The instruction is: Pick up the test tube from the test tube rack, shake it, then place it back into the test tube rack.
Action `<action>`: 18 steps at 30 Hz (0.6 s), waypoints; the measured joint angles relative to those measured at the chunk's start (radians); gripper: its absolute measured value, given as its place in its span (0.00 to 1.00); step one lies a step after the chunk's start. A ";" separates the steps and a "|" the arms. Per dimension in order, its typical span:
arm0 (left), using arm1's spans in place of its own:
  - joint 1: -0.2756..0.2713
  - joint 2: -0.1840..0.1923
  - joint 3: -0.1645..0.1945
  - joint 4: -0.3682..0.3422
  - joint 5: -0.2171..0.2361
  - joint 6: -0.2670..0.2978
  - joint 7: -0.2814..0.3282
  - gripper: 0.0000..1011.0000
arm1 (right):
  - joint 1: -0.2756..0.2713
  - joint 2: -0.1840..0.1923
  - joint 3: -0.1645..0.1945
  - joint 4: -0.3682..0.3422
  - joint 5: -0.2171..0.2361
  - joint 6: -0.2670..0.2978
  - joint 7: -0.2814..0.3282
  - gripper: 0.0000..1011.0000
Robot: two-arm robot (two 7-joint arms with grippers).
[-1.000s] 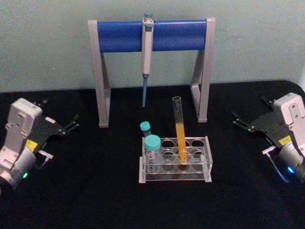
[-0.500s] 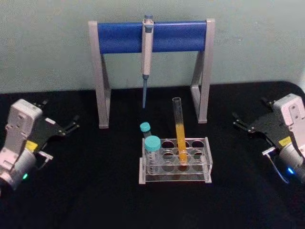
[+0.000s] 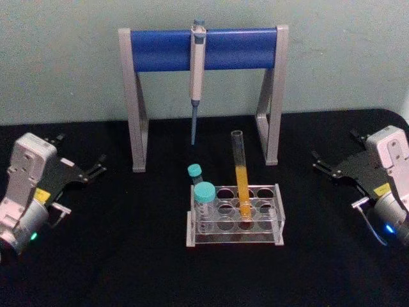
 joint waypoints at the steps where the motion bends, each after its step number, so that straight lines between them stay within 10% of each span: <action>1: 0.000 0.000 0.000 0.000 0.000 0.000 0.000 0.99 | 0.000 0.000 0.000 0.000 0.000 0.000 0.000 0.99; 18: 0.000 0.000 0.000 0.000 0.000 0.000 0.000 0.99 | 0.000 0.000 0.000 0.000 0.000 0.000 0.000 0.99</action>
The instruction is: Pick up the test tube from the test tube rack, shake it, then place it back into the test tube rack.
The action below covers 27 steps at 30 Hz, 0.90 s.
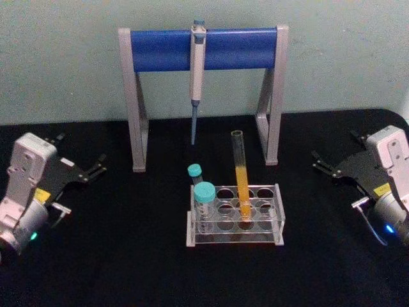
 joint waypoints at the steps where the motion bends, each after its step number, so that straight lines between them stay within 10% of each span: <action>1: 0.000 0.000 0.000 0.000 0.000 0.000 0.000 0.99 | 0.000 0.000 0.000 0.000 0.000 0.000 0.000 0.99; 27: 0.000 0.000 0.000 0.000 0.000 0.000 0.000 0.99 | 0.000 0.000 0.000 0.000 0.000 0.000 0.000 0.99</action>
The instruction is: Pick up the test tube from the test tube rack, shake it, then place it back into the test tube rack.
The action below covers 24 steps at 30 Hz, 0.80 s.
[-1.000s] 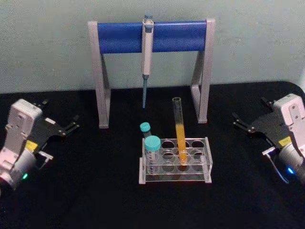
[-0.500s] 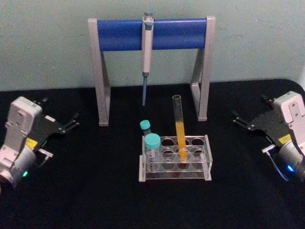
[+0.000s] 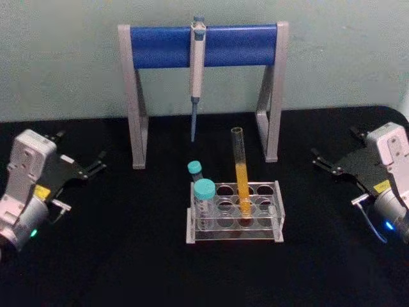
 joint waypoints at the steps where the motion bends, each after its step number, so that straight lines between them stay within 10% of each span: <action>1: 0.000 0.000 0.000 0.000 0.000 0.000 0.000 0.99 | 0.000 0.000 0.000 0.000 0.000 0.000 0.000 0.99; 24: 0.000 0.000 0.000 0.000 0.000 0.000 0.000 0.99 | -0.089 0.014 0.069 -0.127 0.082 0.056 0.098 0.99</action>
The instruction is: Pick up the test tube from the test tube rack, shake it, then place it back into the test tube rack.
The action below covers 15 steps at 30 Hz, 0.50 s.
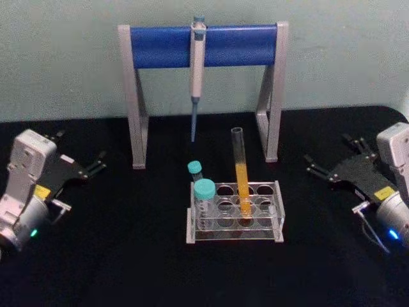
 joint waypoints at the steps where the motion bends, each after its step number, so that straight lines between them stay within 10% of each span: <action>1: 0.000 0.000 0.000 0.000 0.000 0.000 0.000 0.99 | -0.008 0.003 0.004 -0.011 0.010 0.005 0.009 0.99; 15: 0.000 0.000 0.000 0.000 0.000 0.000 0.000 0.99 | -0.090 0.033 0.046 -0.171 0.170 0.148 0.182 0.99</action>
